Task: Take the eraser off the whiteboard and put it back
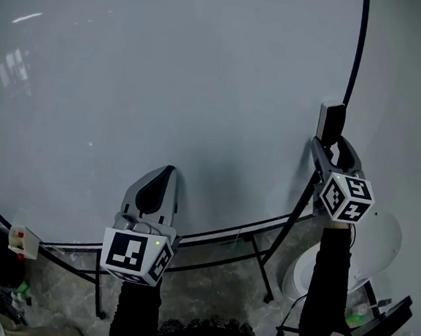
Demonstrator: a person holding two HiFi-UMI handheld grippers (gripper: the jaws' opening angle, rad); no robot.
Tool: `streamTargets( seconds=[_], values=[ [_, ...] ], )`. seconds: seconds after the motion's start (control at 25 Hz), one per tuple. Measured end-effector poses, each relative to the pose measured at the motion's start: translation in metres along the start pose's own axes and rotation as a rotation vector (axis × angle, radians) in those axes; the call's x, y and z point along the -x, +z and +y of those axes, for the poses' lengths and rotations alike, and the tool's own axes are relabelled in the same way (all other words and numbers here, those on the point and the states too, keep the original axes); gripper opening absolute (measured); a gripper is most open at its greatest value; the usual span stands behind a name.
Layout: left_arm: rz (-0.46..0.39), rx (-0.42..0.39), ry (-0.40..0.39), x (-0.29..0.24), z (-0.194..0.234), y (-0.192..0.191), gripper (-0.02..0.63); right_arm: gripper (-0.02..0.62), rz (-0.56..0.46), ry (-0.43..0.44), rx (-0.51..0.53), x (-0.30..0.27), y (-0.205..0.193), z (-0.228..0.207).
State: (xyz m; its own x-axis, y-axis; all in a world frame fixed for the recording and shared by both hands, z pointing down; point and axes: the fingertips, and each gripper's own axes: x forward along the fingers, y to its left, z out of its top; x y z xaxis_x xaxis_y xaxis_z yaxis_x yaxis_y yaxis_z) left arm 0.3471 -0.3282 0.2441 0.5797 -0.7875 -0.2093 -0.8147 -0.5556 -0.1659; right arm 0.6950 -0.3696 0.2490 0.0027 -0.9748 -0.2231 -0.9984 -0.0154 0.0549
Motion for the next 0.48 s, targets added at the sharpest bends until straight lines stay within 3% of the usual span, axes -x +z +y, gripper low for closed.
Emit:
streamTargets(
  seconds=[0.2,0.48],
  values=[
    [-0.006,0.011,-0.009,-0.001,-0.002,0.000,0.006,0.287,-0.073,-0.074,0.032,0.026,0.019,0.000],
    [-0.019,0.025,-0.027,-0.006,-0.008,-0.001,0.006,0.284,-0.102,-0.011,-0.020,0.058,0.036,0.032]
  ],
)
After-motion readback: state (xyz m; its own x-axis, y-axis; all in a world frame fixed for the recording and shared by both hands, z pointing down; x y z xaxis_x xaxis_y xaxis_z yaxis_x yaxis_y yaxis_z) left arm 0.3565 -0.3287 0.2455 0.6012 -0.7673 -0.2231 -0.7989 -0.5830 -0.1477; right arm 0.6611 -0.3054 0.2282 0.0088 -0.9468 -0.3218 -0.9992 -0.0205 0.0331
